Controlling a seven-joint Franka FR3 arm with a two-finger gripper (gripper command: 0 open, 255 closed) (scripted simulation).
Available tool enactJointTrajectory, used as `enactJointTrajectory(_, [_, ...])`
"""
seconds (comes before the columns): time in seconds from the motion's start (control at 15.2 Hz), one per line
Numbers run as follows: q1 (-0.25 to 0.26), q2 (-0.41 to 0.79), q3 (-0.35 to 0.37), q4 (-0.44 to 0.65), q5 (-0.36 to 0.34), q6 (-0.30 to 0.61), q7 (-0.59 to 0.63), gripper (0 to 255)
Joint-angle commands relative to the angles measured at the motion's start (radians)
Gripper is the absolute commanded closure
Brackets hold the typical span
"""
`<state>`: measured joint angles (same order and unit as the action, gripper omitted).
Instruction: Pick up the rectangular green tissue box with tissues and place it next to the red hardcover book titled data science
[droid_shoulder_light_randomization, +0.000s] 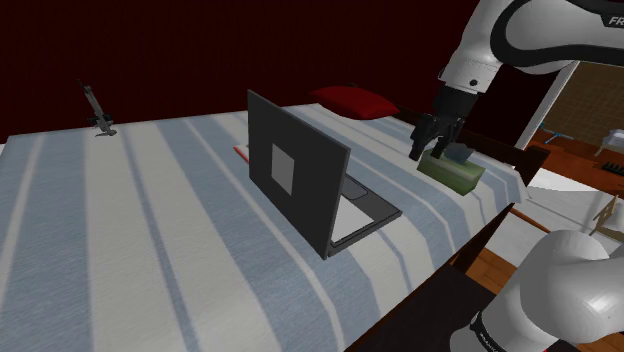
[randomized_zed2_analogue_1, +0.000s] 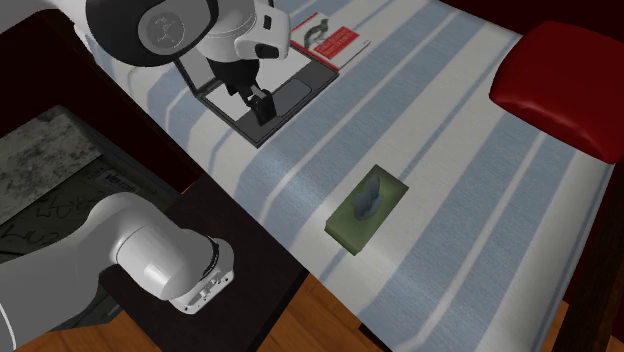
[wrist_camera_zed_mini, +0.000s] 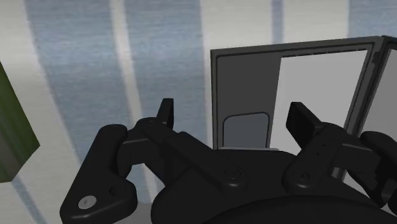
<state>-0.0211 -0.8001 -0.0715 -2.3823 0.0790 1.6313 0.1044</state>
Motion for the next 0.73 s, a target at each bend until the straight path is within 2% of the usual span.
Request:
enactJointTrajectory(0.0, [0.0, 0.0, 0.0, 0.0, 0.0, 0.0, 0.0, 0])
enactJointTrajectory(0.66, [-0.103, 0.083, -0.066, -0.008, -0.3, 0.05, -0.152, 0])
